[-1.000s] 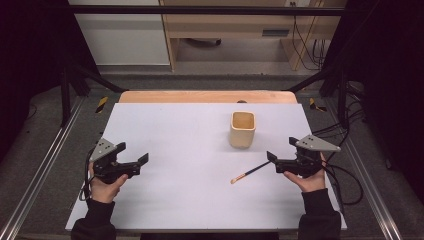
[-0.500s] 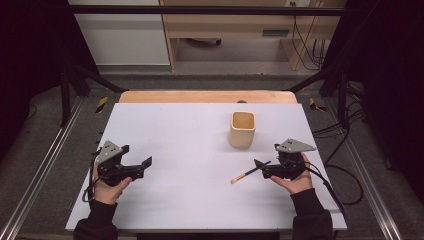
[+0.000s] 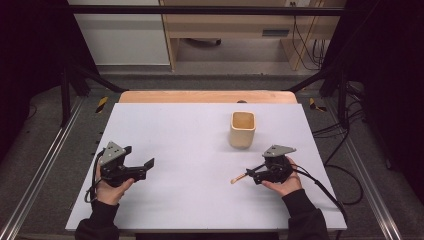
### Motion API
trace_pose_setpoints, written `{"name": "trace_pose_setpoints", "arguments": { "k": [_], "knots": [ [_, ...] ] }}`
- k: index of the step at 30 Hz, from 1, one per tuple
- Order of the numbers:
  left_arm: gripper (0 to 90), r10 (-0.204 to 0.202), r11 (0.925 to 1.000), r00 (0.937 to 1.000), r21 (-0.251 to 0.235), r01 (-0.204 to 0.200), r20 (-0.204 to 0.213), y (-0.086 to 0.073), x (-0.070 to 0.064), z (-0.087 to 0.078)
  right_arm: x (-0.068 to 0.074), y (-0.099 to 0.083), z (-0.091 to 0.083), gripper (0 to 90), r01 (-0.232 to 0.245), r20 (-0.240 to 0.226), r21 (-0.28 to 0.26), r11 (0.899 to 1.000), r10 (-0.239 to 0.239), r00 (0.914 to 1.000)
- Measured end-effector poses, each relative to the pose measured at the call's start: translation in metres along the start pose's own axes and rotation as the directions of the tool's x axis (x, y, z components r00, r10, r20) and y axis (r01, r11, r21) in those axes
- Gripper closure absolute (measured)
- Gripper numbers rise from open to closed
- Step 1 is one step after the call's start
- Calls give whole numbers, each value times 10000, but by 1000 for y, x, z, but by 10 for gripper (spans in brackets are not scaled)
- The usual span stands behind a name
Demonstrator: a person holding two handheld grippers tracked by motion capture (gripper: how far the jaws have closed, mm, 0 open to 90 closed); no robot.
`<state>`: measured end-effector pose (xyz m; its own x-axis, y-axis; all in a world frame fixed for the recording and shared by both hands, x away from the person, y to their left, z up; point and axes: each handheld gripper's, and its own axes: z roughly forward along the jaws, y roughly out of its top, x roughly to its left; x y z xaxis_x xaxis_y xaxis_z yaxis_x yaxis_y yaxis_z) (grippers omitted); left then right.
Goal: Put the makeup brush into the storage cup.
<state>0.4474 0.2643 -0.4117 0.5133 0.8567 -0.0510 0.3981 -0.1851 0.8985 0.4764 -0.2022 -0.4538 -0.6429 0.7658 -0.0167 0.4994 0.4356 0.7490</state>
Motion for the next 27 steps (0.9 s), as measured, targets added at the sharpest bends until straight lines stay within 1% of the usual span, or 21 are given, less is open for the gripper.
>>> {"name": "trace_pose_setpoints", "arguments": {
  "k": [1,2,4,9,10,13,16,18,20,22,23,24,25,26,27],
  "knots": [
    [47,12,10000,10000,7,-12,4,0,0,0,2,-2,5,167,96,-56,252,9996,-94,9999],
    [47,54,10000,10000,33,-54,-12,0,-1,1,2,-3,8,176,219,-121,325,9992,-216,9997],
    [48,72,10000,10000,30,-71,-4,0,-2,1,4,-5,12,185,301,-243,598,9978,-287,9993],
    [49,107,9999,9999,71,-107,-6,0,-3,2,5,-8,19,209,385,-249,831,9958,-365,9990],
    [49,106,9999,9999,87,-106,6,0,-3,3,4,-9,21,237,489,-201,846,9952,-474,9987],
    [50,133,9999,9999,98,-133,9,0,-3,3,3,-11,23,257,485,-192,813,9955,-471,9987],
    [51,123,9999,9999,105,-123,21,0,-2,3,2,-11,23,314,389,-145,800,9960,-379,9992],
    [52,117,9999,9999,112,-118,27,-1,-2,3,1,-12,23,356,438,-105,804,9958,-431,9990],
    [52,121,9998,9999,125,-122,33,-1,-2,3,1,-12,23,393,477,-163,824,9955,-465,9988],
    [54,122,9998,9999,129,-123,37,-1,-2,3,1,-12,23,442,388,-285,852,9956,-365,9989],
    [54,122,9998,9999,129,-122,33,-1,-2,3,1,-12,23,442,388,-285,852,9956,-365,9989],
    [54,123,9998,9999,130,-124,38,-1,-2,3,2,-12,22,456,280,-344,904,9955,-250,9991],
    [54,127,9998,9999,134,-127,42,-1,-2,3,1,-12,22,473,306,-380,922,9953,-272,9989],
    [55,128,9998,9999,133,-129,41,-1,-2,3,1,-12,21,520,331,-395,962,9948,-294,9988],
    [55,127,9998,9999,129,-127,42,-1,-2,3,1,-12,21,520,331,-395,962,9948,-294,9988]
  ]
}}
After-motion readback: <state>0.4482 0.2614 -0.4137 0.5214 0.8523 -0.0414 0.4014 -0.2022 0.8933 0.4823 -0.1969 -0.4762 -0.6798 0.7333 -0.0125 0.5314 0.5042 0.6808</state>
